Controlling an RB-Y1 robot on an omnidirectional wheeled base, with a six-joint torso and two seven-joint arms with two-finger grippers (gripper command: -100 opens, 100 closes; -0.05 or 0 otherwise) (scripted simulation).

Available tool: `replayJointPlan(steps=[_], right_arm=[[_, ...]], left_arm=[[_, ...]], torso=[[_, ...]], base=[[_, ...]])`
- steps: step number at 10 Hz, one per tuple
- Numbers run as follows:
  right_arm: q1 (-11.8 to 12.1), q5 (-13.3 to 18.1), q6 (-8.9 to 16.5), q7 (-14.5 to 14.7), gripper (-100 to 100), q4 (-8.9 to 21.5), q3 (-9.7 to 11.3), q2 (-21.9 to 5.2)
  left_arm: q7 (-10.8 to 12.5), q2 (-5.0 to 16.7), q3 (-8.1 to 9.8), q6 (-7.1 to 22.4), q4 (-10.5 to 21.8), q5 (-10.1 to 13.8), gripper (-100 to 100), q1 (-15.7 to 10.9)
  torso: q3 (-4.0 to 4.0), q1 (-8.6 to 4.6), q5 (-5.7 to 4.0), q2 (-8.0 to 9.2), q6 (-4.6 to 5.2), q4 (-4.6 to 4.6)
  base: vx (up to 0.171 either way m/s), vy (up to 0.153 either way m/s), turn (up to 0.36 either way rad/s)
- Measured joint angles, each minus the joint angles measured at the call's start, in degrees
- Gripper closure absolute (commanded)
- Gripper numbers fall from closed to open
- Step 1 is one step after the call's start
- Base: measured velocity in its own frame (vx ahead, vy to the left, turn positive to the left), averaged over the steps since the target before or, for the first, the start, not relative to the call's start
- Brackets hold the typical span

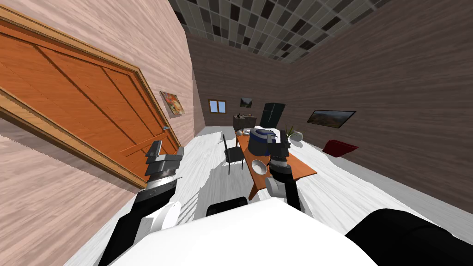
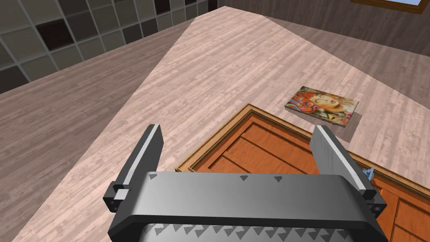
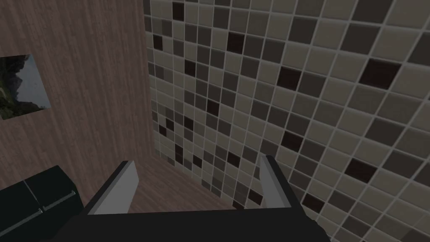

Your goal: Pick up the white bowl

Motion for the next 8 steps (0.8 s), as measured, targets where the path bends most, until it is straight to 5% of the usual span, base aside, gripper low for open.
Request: replayJointPlan(steps=[8], right_arm=[[-4.3,9.8,1.9,1.7,-100,9.1,0.2,-13.3]], left_arm=[[0.0,0.0,-0.01,0.0,0.0,0.0,0,0.0]], torso=[[0.56,0.24,0.05,0.96,-0.01,0.22]], base=[[-0.190,0.090,0.156]])
